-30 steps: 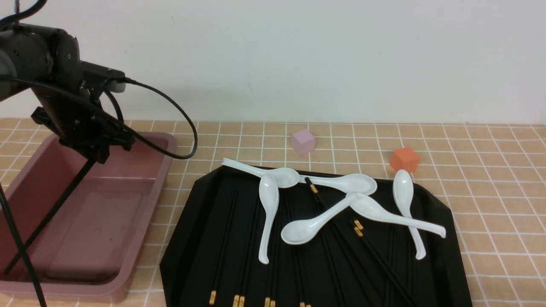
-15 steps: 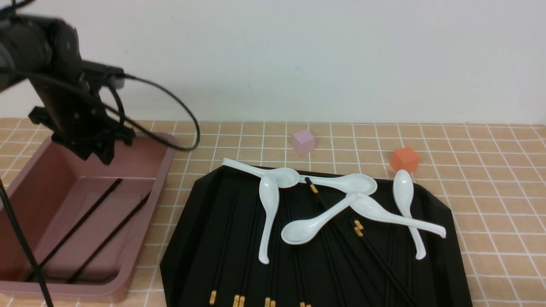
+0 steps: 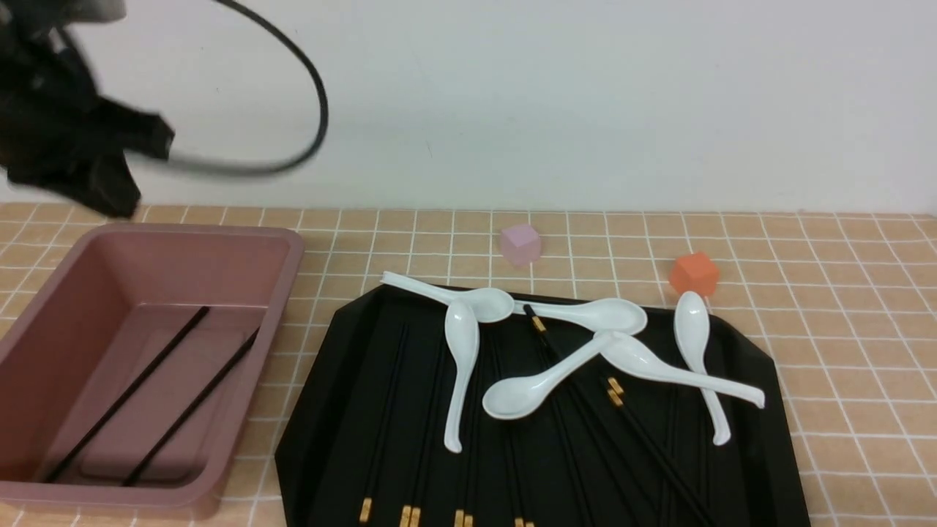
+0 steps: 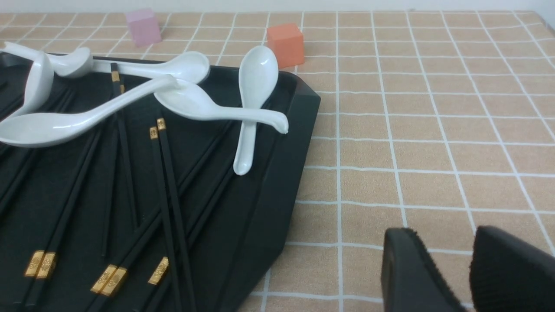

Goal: On brown tablecloth take chopsticks from black tray and put them in box.

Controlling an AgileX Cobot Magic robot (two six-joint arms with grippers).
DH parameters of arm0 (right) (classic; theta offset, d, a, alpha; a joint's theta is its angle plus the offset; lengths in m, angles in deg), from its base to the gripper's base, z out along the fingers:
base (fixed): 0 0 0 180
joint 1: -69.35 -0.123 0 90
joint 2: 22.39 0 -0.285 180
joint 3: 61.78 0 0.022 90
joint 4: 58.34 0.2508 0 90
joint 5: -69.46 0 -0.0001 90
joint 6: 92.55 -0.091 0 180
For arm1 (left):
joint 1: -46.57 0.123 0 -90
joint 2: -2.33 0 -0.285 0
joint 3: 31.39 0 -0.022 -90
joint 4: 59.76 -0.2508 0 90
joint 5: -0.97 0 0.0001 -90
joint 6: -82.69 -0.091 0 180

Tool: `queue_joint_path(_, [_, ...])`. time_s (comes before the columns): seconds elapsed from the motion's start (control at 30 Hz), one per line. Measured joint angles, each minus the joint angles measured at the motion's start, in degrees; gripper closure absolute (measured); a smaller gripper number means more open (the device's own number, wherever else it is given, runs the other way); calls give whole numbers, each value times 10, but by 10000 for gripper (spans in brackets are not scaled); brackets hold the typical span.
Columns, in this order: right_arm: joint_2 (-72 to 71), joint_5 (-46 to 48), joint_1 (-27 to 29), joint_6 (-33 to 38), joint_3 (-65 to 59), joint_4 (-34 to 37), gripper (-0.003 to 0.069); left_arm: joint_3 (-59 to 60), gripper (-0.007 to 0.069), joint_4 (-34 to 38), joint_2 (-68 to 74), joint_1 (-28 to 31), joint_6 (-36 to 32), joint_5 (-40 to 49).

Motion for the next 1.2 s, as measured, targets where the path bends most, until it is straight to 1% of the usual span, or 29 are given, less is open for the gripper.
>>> queue_joint_path(0.13, [0,0,0,0,0,-1,419,161,637,53,-132,0,-17,-96])
queue_joint_path(0.17, [0,0,0,0,0,-1,419,180,637,55,-140,0,-18,-102])
queue_joint_path(0.2, [0,0,0,0,0,-1,419,254,637,73,-201,0,-27,-151])
queue_joint_path(0.27, [0,0,0,0,0,-1,419,329,637,99,-273,0,-36,-212])
queue_joint_path(0.3, [0,0,0,0,0,-1,419,395,637,123,-320,0,-45,-254])
queue_joint_path(0.37, [0,0,0,0,0,-1,419,467,637,169,-387,0,-64,-318])
queue_joint_path(0.5, [0,0,0,0,0,-1,419,610,637,308,-527,0,-106,-458])
queue_joint_path(0.53, [0,0,0,0,0,-1,419,630,637,336,-553,0,-114,-482])
queue_joint_path(0.57, [0,0,0,0,0,-1,419,639,637,343,-565,0,-118,-493])
queue_joint_path(0.6, [0,0,0,0,0,-1,419,668,637,393,-609,0,-136,-529])
queue_joint_path(0.63, [0,0,0,0,0,-1,419,682,637,418,-632,0,-149,-550])
queue_joint_path(0.77, [0,0,0,0,0,-1,419,704,637,493,-683,0,-180,-601])
queue_joint_path(0.9, [0,0,0,0,0,-1,419,710,637,524,-697,0,-186,-618])
queue_joint_path(1.2, [0,0,0,0,0,-1,419,711,637,529,-697,0,-190,-629])
